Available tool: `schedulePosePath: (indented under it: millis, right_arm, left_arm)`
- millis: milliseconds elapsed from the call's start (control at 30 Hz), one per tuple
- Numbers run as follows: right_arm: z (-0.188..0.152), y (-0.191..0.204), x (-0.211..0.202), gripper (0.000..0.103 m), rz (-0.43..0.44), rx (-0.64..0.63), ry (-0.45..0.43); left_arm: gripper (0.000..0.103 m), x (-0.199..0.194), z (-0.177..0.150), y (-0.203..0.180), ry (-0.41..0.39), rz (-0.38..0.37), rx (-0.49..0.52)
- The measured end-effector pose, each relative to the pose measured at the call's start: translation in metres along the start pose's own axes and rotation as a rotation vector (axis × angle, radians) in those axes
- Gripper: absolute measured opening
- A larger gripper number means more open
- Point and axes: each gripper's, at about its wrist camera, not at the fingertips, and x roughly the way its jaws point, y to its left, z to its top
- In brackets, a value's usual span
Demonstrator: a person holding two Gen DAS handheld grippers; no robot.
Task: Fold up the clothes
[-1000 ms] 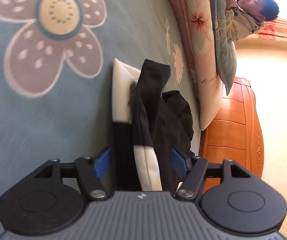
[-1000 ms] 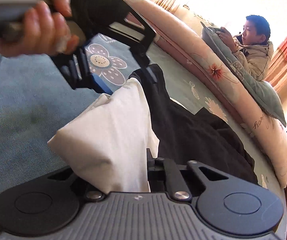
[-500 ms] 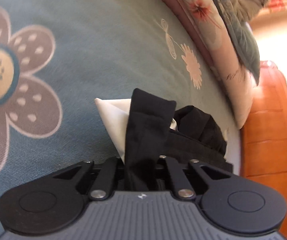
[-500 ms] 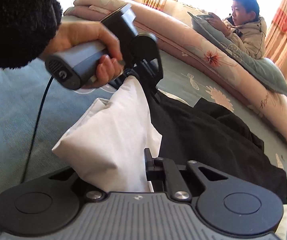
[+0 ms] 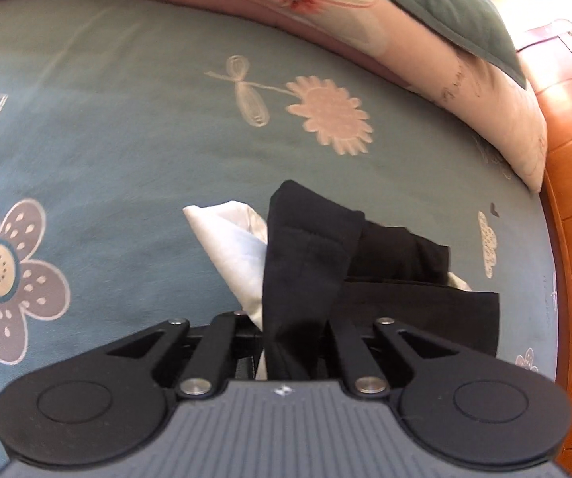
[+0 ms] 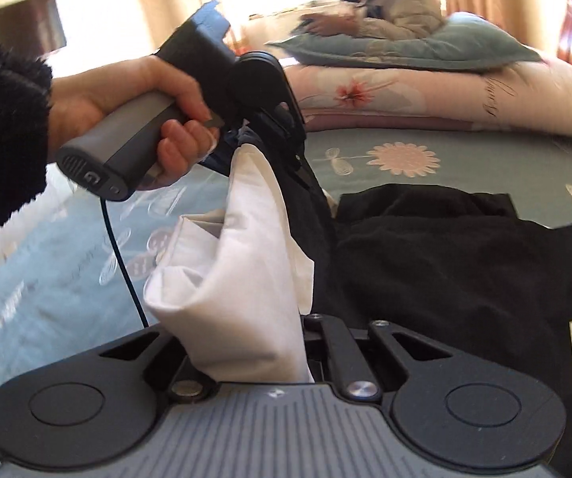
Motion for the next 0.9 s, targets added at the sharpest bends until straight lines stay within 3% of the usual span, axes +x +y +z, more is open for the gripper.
schedulePosePath:
  millis: [267, 500, 700, 900]
  right_arm:
    - [0.006, -0.082, -0.042, 0.007, 0.033, 0.256, -0.077]
    - [-0.006, -0.153, -0.063, 0.006, -0.019, 0.429, -0.120]
    - [-0.026, -0.196, -0.074, 0.006, -0.079, 0.574, -0.134]
    - [-0.053, -0.230, -0.081, 0.006, -0.164, 0.656, -0.118]
  left_arm:
    - [0.006, 0.013, 0.000, -0.110, -0.008, 0.054, 0.131]
    - [0.007, 0.058, -0.010, -0.209, -0.001, 0.166, 0.371]
    - [0.007, 0.107, -0.051, -0.286, 0.009, 0.214, 0.624]
    - [0.007, 0.156, -0.090, -0.326, 0.058, 0.176, 0.711]
